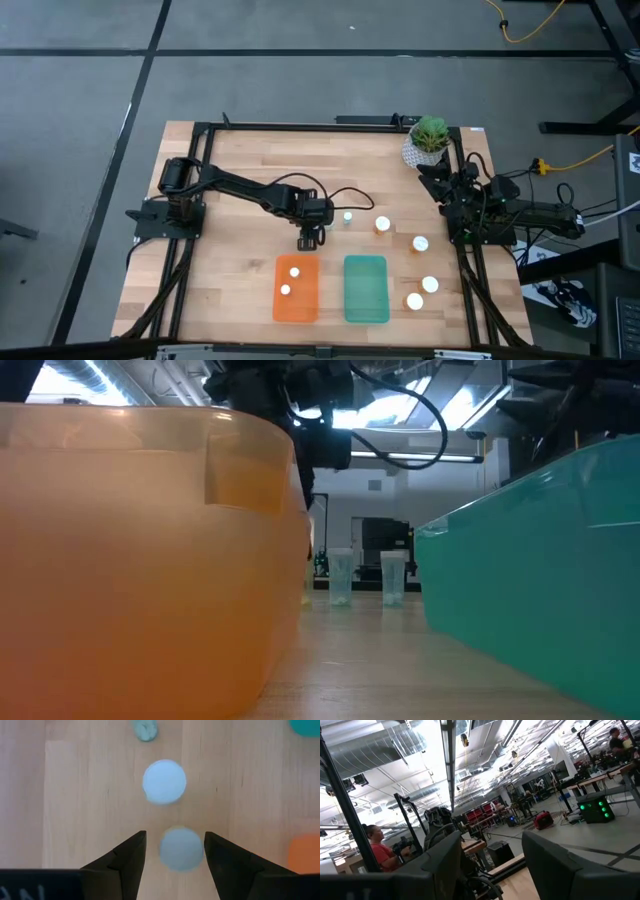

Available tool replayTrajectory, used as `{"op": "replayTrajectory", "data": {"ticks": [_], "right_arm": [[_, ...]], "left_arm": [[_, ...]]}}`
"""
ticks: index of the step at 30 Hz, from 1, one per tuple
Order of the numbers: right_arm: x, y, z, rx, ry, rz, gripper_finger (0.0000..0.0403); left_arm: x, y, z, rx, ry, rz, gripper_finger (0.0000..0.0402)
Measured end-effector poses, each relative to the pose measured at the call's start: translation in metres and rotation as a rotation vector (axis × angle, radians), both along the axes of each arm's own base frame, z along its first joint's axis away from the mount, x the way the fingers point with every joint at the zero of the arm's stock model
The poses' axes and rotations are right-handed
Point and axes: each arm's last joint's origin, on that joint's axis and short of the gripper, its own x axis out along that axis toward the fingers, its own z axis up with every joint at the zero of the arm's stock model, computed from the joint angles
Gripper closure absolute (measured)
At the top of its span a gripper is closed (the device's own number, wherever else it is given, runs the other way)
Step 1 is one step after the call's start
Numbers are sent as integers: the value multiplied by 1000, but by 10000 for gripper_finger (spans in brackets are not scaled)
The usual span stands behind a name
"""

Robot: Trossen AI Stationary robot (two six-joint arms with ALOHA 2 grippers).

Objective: Pick and place medicine bottles into bin by pill shape (circle, oval)
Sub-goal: Put the small yellow pill bottle into the orange bin

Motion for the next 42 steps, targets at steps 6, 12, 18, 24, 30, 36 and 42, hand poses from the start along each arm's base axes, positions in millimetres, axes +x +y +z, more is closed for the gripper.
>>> {"op": "replayTrajectory", "data": {"ticks": [6,12,18,24,30,36,42], "right_arm": [[0,0,0,0,2,0,190],[0,0,0,0,2,0,190],[0,0,0,0,2,0,190],[0,0,0,2,0,0,190],[0,0,0,5,-5,2,190],[0,0,0,25,-11,11,190],[0,0,0,26,-11,11,190]], "left_arm": [[1,-5,-4,5,9,7,235],[1,-10,-4,6,1,-2,272],[1,-11,-4,-13,-4,40,297],[-12,-17,27,-55,-42,108,298],[-34,-41,79,-197,-186,222,298],[-51,-94,86,-276,-190,177,298],[-67,-132,86,-201,-235,134,298]]}}
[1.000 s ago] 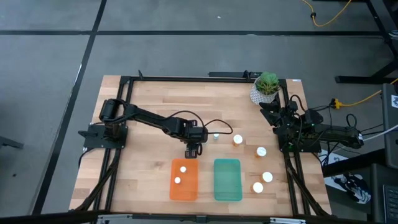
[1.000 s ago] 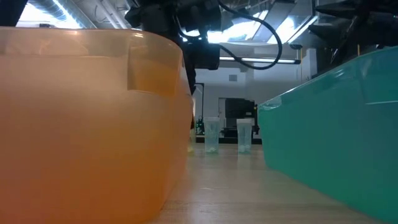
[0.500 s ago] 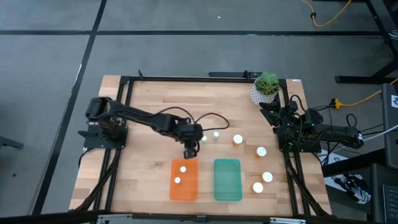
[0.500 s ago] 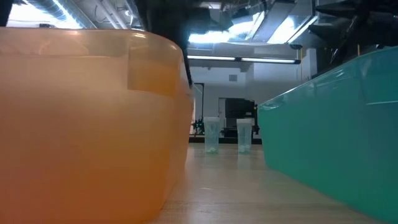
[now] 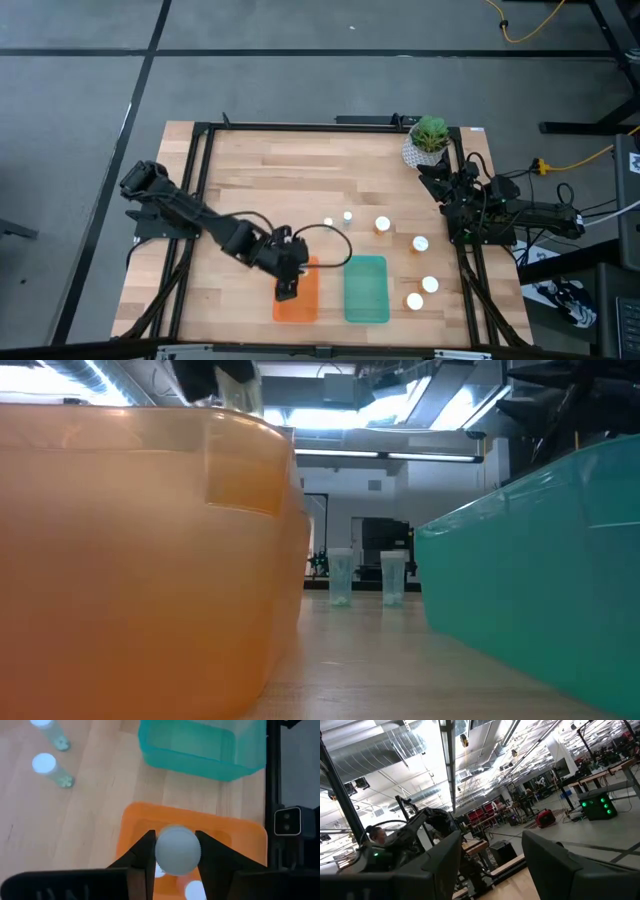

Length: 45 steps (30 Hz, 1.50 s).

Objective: Pick and place medicine bottles into bin by pill shape (circle, oval)
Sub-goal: Put the small yellow pill bottle into the orange bin

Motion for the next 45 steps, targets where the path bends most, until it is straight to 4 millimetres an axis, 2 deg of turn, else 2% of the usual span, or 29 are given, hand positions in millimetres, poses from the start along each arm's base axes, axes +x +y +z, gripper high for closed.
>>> {"op": "replayTrajectory", "data": {"ticks": [5,12,16,23,27,32,39,45], "right_arm": [[0,0,0,0,2,0,190],[0,0,-1,1,6,0,190],[0,0,-1,-2,7,-1,190],[0,0,-1,-1,7,-1,190],[0,0,-1,0,7,-1,190],[0,0,-1,-2,8,-2,190],[0,0,-1,-2,9,-2,190],[0,0,-1,-2,9,-2,190]], "left_arm": [[-6,-17,-8,4,29,2,298],[-10,-19,-8,-15,45,48,298],[-3,-12,-16,0,69,66,298],[24,0,-41,20,91,0,298],[25,11,-46,38,148,12,298],[31,16,-54,71,168,-55,299],[39,14,-77,84,227,-106,299],[43,13,-85,93,227,-116,299]]}}
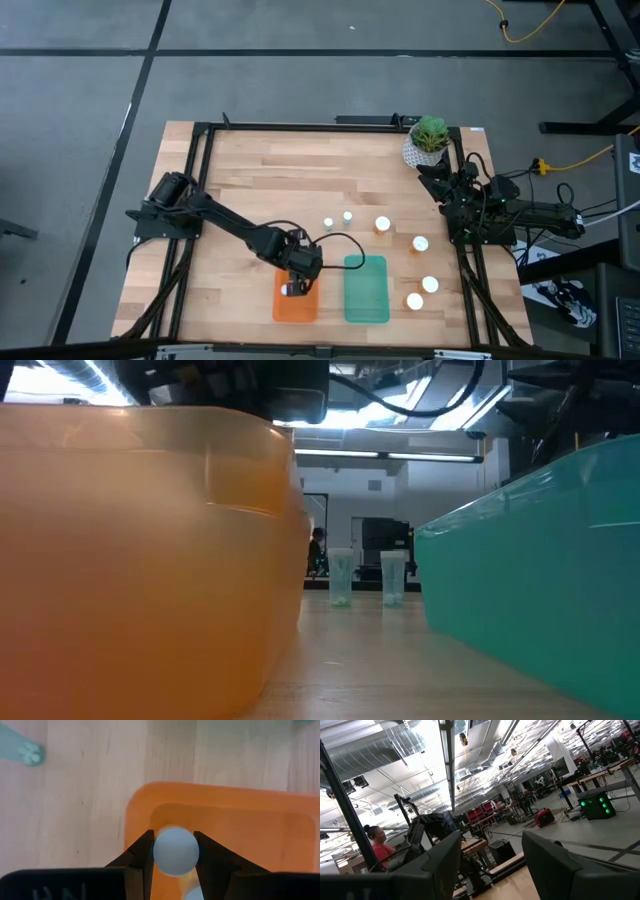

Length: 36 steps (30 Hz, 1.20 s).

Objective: Pick and place medicine bottles into bin by pill shape (circle, oval)
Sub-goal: Put the small yellow pill bottle into the orange bin, then put the left small blue pill bottle into the orange bin

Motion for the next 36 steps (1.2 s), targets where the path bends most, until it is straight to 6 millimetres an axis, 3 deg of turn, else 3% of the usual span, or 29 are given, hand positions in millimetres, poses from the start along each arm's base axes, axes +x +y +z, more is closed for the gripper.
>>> {"op": "replayTrajectory", "data": {"ticks": [11,25,30,36], "right_arm": [[0,0,-1,1,9,0,190],[1,0,-3,1,30,0,190],[1,0,-3,0,36,0,190],[1,0,-4,2,39,0,190]], "left_arm": [[5,-2,-6,8,-17,-19,294],[2,-2,-4,-35,9,-50,215],[6,1,6,-25,-19,-42,197],[11,7,36,10,21,-47,196]]}}
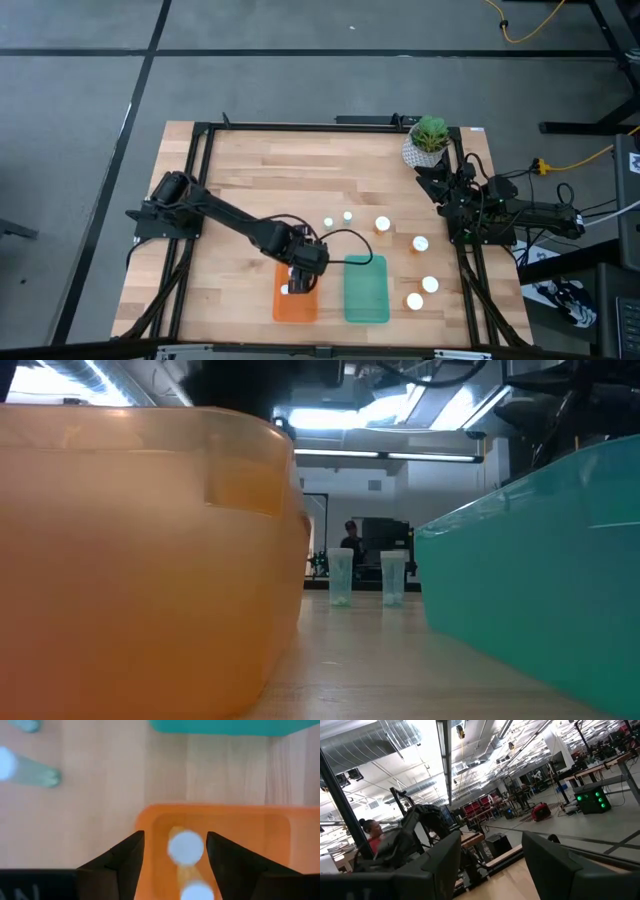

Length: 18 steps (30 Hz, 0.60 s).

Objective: Pick and place medicine bottles into bin by pill shape (circle, oval)
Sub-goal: Put the left small blue pill bottle into the orange bin

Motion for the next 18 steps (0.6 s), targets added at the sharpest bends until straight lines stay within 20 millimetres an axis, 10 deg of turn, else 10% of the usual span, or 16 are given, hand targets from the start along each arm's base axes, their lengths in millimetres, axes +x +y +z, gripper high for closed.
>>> {"op": "replayTrajectory", "data": {"ticks": [10,18], "right_arm": [[0,0,0,2,-2,1,190],[0,0,0,3,-4,1,190]], "left_arm": [[18,23,70,154,-125,-21,197],[32,82,72,111,-111,2,198]]}}
